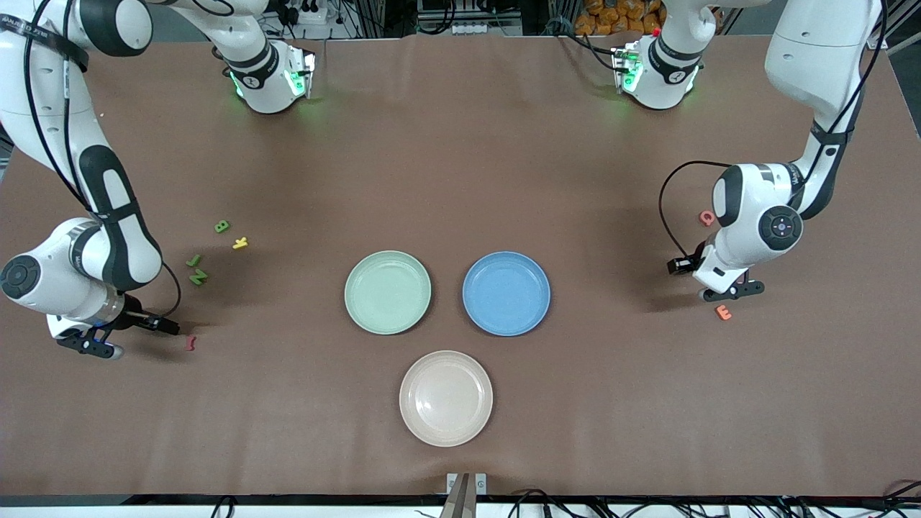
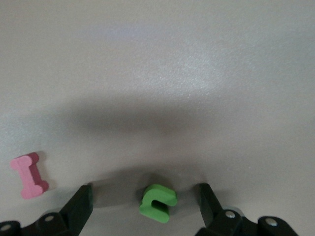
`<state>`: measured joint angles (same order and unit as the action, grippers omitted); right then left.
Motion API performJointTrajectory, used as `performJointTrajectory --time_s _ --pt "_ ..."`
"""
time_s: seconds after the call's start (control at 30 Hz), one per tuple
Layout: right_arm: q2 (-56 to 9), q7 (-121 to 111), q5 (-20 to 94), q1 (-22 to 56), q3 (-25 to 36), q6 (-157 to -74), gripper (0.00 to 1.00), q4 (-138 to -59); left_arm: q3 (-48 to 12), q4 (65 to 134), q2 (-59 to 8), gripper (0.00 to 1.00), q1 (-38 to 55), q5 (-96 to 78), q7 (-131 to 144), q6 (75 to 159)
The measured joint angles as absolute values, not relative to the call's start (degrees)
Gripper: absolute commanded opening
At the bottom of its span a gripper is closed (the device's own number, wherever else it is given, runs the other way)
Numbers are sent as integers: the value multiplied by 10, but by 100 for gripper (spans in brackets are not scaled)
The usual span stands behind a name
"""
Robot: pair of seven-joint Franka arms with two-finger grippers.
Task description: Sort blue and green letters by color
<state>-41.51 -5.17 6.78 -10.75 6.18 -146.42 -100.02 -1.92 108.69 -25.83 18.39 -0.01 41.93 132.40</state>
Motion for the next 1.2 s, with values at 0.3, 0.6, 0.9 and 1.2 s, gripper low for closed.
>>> performJointTrajectory --time_s 0.3,0.6,0.9,1.2 --pt "-415 -52 68 -108 62 -1467 20 -1000 -21 1030 -300 23 257 0 540 1324" --pt "-415 -52 68 -108 62 -1467 37 -1001 -21 974 -351 23 314 0 625 1324" --pt "-415 -52 67 -108 61 -1483 44 -1010 -21 944 -386 23 324 0 657 1324" --pt "-415 -52 67 -107 61 -1502 47 -1019 -21 905 -408 23 332 0 694 1324"
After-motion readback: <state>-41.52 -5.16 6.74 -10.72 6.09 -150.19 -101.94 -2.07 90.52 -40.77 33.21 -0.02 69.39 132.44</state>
